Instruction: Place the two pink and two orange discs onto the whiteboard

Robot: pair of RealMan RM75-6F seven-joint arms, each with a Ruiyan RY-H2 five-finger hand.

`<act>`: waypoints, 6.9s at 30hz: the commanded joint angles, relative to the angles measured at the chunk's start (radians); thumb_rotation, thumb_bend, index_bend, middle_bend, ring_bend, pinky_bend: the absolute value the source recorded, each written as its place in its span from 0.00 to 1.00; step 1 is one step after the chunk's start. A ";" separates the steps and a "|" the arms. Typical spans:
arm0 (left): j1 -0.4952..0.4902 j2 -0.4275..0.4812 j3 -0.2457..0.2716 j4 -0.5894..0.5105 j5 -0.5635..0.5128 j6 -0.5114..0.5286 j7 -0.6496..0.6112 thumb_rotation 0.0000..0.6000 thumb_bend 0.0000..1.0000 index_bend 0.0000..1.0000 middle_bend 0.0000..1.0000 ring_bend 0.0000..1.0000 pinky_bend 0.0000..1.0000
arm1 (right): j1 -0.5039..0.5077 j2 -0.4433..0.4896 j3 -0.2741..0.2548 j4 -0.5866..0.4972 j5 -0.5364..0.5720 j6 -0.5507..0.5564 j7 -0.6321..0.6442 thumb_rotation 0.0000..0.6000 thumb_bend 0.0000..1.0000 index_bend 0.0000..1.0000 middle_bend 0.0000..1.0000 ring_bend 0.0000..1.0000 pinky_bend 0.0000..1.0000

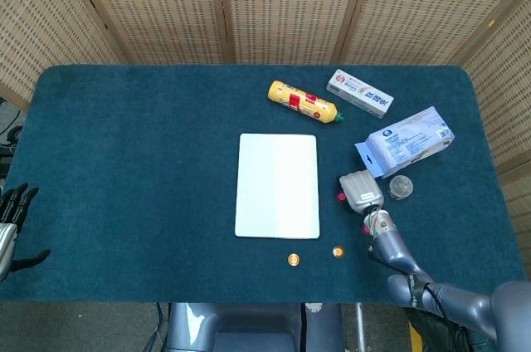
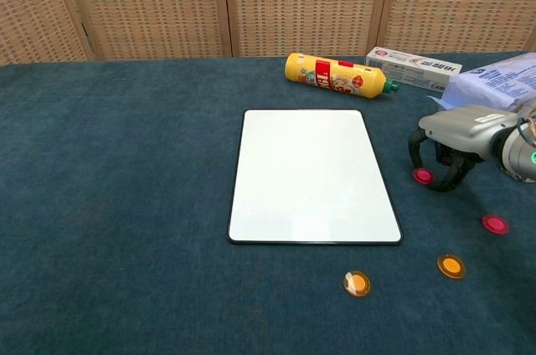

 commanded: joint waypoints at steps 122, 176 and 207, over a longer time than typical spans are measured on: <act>-0.017 0.009 0.019 -0.001 0.022 -0.022 -0.019 1.00 0.00 0.00 0.00 0.00 0.00 | -0.204 0.166 -0.153 -0.127 -0.333 0.095 0.202 1.00 0.36 0.54 1.00 0.94 1.00; -0.033 0.026 0.015 0.011 0.007 -0.052 -0.068 1.00 0.00 0.00 0.00 0.00 0.00 | 0.190 -0.001 0.034 -0.462 0.249 0.232 -0.345 1.00 0.26 0.35 1.00 0.94 1.00; -0.025 0.010 0.028 0.006 0.032 -0.033 -0.028 1.00 0.00 0.00 0.00 0.00 0.00 | -0.108 0.148 -0.221 -0.472 -0.191 0.194 0.001 1.00 0.31 0.42 1.00 0.94 1.00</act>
